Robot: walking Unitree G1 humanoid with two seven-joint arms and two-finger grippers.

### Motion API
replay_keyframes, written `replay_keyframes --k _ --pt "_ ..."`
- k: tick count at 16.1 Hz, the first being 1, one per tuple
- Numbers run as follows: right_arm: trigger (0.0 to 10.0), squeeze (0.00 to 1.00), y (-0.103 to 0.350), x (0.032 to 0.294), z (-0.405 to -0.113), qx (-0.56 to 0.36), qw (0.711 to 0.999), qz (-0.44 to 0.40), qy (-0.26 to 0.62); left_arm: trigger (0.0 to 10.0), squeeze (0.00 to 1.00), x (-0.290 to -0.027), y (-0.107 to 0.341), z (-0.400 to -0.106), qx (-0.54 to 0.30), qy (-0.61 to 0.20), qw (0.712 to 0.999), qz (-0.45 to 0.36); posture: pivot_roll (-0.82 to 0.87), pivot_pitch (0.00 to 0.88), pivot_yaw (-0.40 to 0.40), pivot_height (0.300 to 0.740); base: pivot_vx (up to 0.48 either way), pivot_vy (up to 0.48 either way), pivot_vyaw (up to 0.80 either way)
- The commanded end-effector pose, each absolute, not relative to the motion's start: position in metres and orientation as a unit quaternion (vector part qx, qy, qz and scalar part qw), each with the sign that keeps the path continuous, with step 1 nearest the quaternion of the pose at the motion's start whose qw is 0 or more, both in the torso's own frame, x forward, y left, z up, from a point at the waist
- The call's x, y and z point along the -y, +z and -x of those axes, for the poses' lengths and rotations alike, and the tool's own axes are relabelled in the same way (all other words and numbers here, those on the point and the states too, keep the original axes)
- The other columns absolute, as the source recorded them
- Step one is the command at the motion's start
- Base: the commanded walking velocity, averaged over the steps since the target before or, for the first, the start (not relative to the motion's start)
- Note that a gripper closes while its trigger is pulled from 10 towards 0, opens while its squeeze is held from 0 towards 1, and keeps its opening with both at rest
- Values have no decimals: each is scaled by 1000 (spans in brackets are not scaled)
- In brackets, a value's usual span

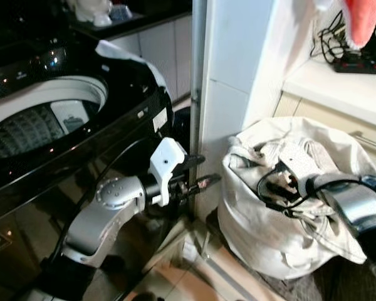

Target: Clothes washing

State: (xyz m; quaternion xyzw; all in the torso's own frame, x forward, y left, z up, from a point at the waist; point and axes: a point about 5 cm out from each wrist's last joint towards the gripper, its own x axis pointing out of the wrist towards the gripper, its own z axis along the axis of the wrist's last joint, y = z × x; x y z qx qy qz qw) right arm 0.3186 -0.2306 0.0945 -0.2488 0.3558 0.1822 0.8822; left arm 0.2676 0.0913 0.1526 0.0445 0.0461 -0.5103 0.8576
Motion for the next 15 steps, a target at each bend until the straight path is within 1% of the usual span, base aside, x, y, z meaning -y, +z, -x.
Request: replay_keyframes --k 1,2,3,4,5,6,7,8,10,15 --pt "10000 0 84 238 -319 -375 864 281 182 10000 0 -90 156 -263 -49 -528 847 -45 -28 0 32 740 0 0 0" --pt "10000 0 78 242 -318 -389 853 294 184 10000 0 -90 155 -259 -59 -543 837 -39 -24 0 31 740 0 0 0" --pt "10000 0 75 243 -318 -395 851 292 185 10000 0 -90 155 -257 -65 -552 831 -35 -20 0 30 740 0 0 0" --pt "10000 0 72 244 -318 -399 850 289 188 10000 0 -90 156 -252 -74 -569 819 -24 -20 0 30 740 0 0 0" --pt "9725 0 73 246 -318 -398 850 290 187 10000 0 -91 157 -249 -77 -580 811 -20 -17 0 29 740 0 0 0" --pt "588 0 76 248 -322 -387 858 285 180 10000 0 -93 158 -245 -80 -591 802 -14 -18 0 33 740 0 0 0" --pt "588 0 77 248 -322 -385 860 283 179 10000 0 -93 158 -245 -80 -591 803 -14 -18 0 33 740 0 0 0" --pt "0 0 78 249 -325 -381 861 285 180 10000 0 -93 158 -246 -81 -590 803 -14 -22 0 36 740 0 0 0" --pt "0 0 82 249 -329 -367 866 285 186 10000 0 -94 159 -248 -81 -587 805 -14 -26 0 39 740 0 0 0" --pt "0 0 82 249 -329 -366 866 283 188 10000 0 -94 159 -248 -82 -587 805 -14 -26 0 39 740 0 0 0"
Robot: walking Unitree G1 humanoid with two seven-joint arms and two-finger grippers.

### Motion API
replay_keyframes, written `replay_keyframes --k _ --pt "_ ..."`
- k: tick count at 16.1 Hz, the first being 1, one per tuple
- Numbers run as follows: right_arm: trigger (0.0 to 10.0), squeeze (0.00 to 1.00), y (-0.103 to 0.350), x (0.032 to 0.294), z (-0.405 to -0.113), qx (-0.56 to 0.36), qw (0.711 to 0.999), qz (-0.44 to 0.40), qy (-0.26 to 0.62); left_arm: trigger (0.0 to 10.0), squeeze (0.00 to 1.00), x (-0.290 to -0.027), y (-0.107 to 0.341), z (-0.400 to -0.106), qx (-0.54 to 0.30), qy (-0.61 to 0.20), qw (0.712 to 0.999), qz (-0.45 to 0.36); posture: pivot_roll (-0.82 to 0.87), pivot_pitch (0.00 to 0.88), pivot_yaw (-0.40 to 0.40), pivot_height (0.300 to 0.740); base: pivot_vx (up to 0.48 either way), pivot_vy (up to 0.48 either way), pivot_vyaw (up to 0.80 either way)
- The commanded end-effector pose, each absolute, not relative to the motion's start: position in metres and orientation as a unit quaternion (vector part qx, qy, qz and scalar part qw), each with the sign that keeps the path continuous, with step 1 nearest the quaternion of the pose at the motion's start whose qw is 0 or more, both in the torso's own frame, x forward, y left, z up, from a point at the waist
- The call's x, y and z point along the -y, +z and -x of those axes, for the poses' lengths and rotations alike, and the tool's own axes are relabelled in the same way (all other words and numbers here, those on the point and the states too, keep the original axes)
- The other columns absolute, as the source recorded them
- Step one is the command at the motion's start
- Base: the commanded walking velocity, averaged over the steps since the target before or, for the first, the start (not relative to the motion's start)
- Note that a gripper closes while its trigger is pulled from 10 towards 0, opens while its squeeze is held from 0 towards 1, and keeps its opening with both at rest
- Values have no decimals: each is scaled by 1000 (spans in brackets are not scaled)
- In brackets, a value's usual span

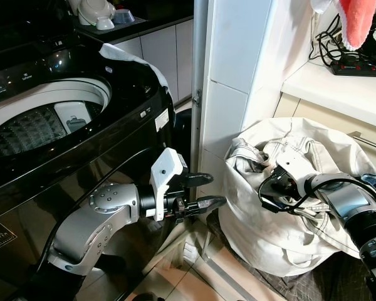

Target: Clothes washing

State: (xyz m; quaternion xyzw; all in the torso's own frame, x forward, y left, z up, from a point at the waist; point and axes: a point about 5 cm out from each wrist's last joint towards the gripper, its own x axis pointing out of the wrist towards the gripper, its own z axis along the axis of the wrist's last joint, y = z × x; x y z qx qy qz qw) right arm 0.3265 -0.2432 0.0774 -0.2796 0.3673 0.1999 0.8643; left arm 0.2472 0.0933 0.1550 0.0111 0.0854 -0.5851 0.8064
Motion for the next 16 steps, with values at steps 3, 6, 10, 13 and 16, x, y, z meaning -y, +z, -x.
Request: replay_keyframes --k 3,6,10,13,16 --pt "0 0 82 249 -329 -366 866 283 188 10000 0 -94 159 -248 -82 -587 805 -14 -26 0 39 740 0 0 0" --pt "0 0 82 249 -329 -366 866 283 188 10000 0 -94 159 -248 -82 -587 805 -14 -26 0 39 740 0 0 0" --pt "0 0 82 249 -329 -366 866 283 188 10000 0 -94 159 -248 -82 -587 805 -14 -26 0 39 740 0 0 0" --pt "0 0 104 252 -332 -331 902 200 191 10000 0 -96 164 -252 -63 -572 818 -18 -15 0 24 740 0 0 0" --pt "0 0 203 267 -320 -177 958 66 215 10000 0 -99 181 -265 -4 -533 846 -7 -25 0 32 740 0 0 0"
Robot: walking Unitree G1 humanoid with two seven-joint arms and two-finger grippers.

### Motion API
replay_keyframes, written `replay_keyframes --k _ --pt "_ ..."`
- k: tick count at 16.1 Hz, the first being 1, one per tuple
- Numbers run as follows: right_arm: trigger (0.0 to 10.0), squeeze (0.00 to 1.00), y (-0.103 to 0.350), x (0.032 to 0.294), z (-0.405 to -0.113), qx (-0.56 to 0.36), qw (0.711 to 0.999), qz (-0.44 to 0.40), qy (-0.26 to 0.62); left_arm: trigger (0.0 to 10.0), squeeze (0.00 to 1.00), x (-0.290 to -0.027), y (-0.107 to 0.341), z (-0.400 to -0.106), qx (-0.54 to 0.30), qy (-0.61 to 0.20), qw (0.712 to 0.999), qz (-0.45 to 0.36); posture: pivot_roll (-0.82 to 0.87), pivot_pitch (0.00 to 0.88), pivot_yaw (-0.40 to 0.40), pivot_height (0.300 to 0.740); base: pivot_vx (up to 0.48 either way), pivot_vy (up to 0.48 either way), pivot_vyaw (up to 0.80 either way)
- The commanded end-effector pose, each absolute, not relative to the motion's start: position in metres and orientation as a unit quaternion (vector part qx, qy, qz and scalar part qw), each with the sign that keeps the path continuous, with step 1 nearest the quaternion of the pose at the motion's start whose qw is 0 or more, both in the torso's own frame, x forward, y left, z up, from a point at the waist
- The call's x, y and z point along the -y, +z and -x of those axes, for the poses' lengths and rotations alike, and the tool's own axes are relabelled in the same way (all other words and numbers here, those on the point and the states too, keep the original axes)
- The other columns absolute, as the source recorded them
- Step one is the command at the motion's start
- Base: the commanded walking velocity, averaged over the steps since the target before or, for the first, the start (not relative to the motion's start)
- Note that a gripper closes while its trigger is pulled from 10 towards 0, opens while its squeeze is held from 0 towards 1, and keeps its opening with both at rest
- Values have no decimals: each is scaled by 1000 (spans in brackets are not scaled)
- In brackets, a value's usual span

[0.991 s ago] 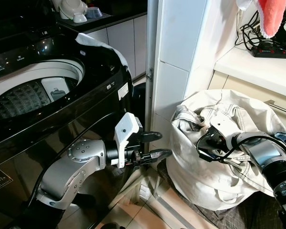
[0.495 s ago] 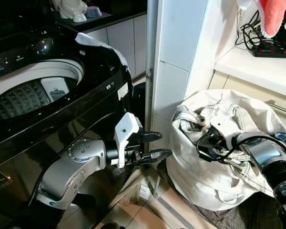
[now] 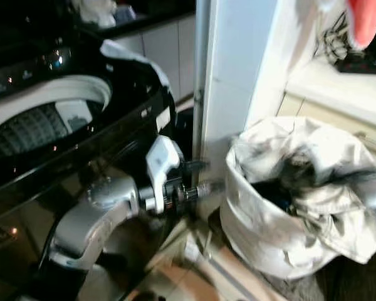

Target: Clothes washing

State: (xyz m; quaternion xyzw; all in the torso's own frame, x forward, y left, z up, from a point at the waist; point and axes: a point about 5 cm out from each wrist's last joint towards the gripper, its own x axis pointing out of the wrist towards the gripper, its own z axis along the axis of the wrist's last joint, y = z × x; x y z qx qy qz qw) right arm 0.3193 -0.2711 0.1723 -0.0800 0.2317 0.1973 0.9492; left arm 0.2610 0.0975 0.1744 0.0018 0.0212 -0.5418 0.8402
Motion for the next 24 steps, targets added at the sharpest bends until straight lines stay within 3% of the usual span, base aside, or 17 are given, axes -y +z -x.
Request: replay_keyframes --k 1,4,6,8,9,10,11,14,17,20,21,22,24 --pt "0 0 226 268 -316 -146 963 61 220 10000 0 -98 183 -267 0 -532 847 -6 -25 0 32 740 0 0 0" --pt "0 0 250 262 -311 -110 965 62 228 10000 0 -94 184 -270 13 -529 848 -11 -54 0 50 740 0 0 0" --pt "0 0 296 240 -303 -25 962 -8 271 10000 0 -89 206 -279 78 -506 858 -37 -54 0 44 740 0 0 0" --pt "0 0 307 233 -300 -5 955 -32 294 10000 0 -87 216 -283 103 -491 864 -39 -54 0 41 740 0 0 0" --pt "0 0 310 222 -297 -8 947 -25 320 10000 580 -87 236 -290 145 -467 872 -30 -53 0 37 740 0 0 0" --pt "0 0 306 207 -297 -15 940 -16 342 10000 1000 -85 261 -292 192 -466 864 -14 -50 0 32 740 0 0 0" --pt "0 0 305 188 -296 -11 927 -22 375 10000 1000 -76 279 -290 224 -481 847 -18 -45 0 27 740 0 0 0" --pt "0 0 306 167 -292 -12 912 -44 407 10000 1000 -65 291 -291 256 -481 838 -21 -48 0 28 740 0 0 0" --pt "0 0 310 143 -288 1 891 -75 448 10000 1000 -50 270 -289 214 -518 825 -66 -49 0 29 740 0 0 0" --pt "0 0 314 135 -282 9 877 -94 471 10000 980 -51 252 -294 190 -501 838 -103 -49 0 28 740 0 0 0" --pt "0 0 315 135 -280 9 875 -95 475 10000 86 -55 249 -299 189 -481 848 -116 -48 0 26 740 0 0 0" --pt "0 0 316 135 -278 9 874 -96 477 10000 0 -60 251 -304 200 -457 858 -123 -48 0 26 740 0 0 0" --pt "0 0 317 138 -277 10 873 -97 478 10000 0 -66 254 -309 203 -432 868 -137 -48 0 26 740 0 0 0"
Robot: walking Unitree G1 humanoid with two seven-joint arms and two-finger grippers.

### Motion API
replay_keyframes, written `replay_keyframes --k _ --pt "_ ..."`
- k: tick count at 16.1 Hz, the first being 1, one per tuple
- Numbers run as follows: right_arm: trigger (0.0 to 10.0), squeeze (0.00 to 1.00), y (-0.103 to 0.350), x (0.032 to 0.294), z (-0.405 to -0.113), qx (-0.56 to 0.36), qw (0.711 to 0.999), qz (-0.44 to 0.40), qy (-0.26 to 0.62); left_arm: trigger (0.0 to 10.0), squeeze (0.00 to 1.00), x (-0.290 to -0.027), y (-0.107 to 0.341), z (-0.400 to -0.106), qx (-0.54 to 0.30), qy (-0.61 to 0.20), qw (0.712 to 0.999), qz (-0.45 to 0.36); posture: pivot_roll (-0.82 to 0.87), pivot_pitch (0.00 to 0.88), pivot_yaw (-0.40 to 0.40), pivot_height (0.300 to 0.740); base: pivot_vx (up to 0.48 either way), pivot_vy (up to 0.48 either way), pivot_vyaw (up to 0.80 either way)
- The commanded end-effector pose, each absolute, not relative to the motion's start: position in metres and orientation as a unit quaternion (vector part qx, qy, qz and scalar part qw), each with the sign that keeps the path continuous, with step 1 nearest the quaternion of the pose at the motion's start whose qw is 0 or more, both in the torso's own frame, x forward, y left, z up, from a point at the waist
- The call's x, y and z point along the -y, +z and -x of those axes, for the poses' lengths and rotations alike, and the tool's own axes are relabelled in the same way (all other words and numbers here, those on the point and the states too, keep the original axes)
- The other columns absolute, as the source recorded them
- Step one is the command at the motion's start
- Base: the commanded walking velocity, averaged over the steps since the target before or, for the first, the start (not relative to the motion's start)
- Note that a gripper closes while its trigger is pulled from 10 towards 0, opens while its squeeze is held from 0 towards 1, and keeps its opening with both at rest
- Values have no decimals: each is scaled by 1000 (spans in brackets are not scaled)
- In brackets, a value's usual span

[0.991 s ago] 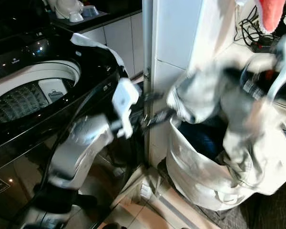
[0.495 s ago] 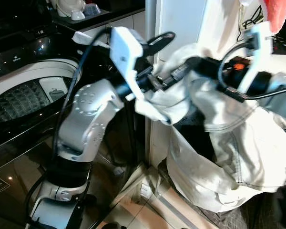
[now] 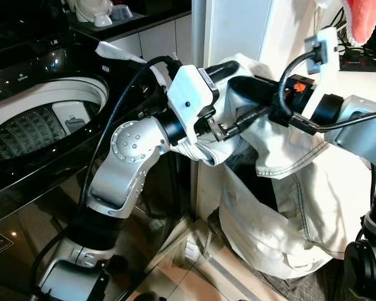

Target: Clothes washing

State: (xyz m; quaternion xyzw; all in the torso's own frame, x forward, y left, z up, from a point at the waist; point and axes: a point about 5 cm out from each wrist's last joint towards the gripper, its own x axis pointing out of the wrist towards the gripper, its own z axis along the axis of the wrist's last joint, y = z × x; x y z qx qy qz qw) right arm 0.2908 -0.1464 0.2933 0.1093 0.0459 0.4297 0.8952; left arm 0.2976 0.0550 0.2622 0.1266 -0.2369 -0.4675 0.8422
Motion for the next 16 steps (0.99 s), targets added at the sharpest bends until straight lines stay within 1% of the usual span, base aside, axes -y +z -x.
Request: replay_keyframes --k 1,2,3,4,5,6,7,8,9,10,12,16 --pt "0 0 318 141 -276 12 872 -97 479 10000 0 -73 256 -315 209 -403 878 -152 -49 0 27 740 0 0 0" --pt "0 0 320 145 -275 13 873 -96 478 10000 0 -83 258 -320 214 -378 887 -156 -50 0 29 740 0 0 0" --pt "0 0 320 147 -274 13 874 -96 477 10000 0 -88 258 -322 213 -373 890 -153 -50 0 29 740 0 0 0" --pt "0 0 322 151 -273 15 875 -98 474 10000 0 -93 255 -321 201 -394 886 -138 -47 0 28 740 0 0 0" --pt "0 0 323 152 -273 17 875 -100 473 10000 0 -93 250 -318 188 -422 875 -142 -48 0 29 740 0 0 0" --pt "0 0 323 153 -274 19 876 -101 472 10000 0 -94 243 -319 177 -418 872 -181 -49 0 32 740 0 0 0" --pt "0 0 324 152 -274 20 875 -102 472 10000 0 -94 239 -320 167 -417 874 -185 -50 0 32 740 0 0 0" --pt "0 0 324 152 -273 20 875 -102 473 6980 0 -94 239 -321 163 -411 880 -173 -50 0 32 740 0 0 0" --pt "0 0 325 151 -273 21 874 -103 474 3098 0 -95 240 -323 162 -403 886 -163 -50 0 32 740 0 0 0" --pt "0 0 325 151 -273 22 874 -103 474 0 0 -96 240 -325 158 -400 888 -164 -48 0 31 740 0 0 0" --pt "0 0 327 151 -273 24 873 -105 476 0 0 -103 240 -331 153 -377 896 -178 -45 0 31 740 0 0 0" --pt "0 0 327 150 -273 25 873 -108 475 0 0 -102 244 -329 161 -390 894 -152 -41 0 31 740 0 0 0"
